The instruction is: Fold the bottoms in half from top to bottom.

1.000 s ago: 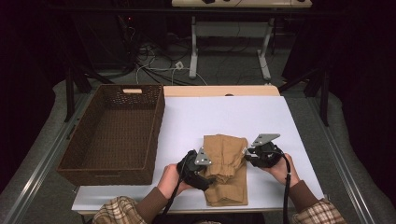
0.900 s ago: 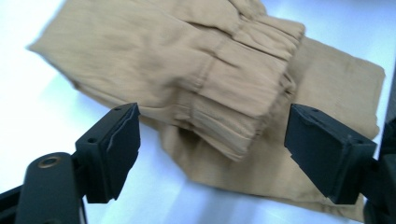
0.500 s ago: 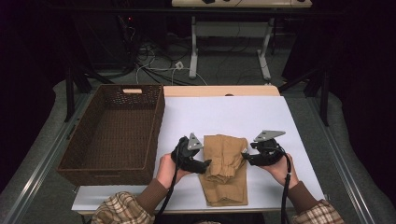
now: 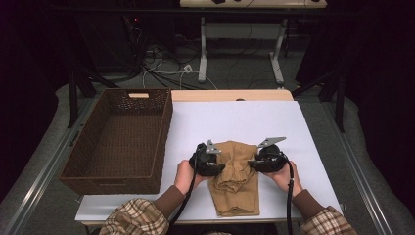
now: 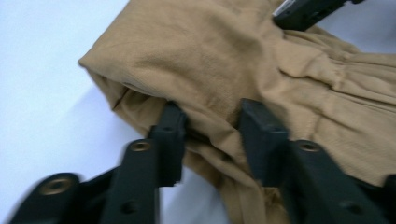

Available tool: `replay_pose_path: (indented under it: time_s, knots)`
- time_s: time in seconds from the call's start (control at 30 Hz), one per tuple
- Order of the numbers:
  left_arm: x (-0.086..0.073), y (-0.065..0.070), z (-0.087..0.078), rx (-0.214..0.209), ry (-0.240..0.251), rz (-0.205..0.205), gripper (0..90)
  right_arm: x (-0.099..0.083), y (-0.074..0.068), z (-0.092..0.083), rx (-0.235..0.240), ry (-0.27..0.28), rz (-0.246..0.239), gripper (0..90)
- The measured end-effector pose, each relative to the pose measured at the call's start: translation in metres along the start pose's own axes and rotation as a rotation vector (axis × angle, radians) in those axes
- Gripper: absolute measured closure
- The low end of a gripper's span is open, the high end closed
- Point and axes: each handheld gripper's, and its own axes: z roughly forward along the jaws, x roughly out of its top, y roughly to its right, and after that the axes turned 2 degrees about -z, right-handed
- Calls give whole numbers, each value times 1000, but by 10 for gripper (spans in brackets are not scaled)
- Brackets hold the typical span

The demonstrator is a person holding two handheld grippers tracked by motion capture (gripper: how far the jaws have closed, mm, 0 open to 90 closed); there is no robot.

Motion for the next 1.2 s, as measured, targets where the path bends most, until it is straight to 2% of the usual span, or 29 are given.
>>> replay_pose_path:
  time_s: [0.13,0.27,0.47,0.7,1.1,1.2]
  knots:
    - [-2,3,5,-11,-1,20,778,-1,-1,2,11,-1,-3,777]
    - [-2,3,4,-20,14,24,833,0,-1,2,17,2,-7,818]
    - [-3,5,-4,-36,43,20,847,-1,1,-6,44,17,5,833]
    - [-3,12,-16,-49,65,36,847,-4,1,-18,73,31,3,837]
    - [-8,23,-33,-81,62,58,849,-4,-4,-34,112,27,-14,839]
    - [-11,22,-36,-103,61,23,850,-6,-7,-38,125,25,-21,839]
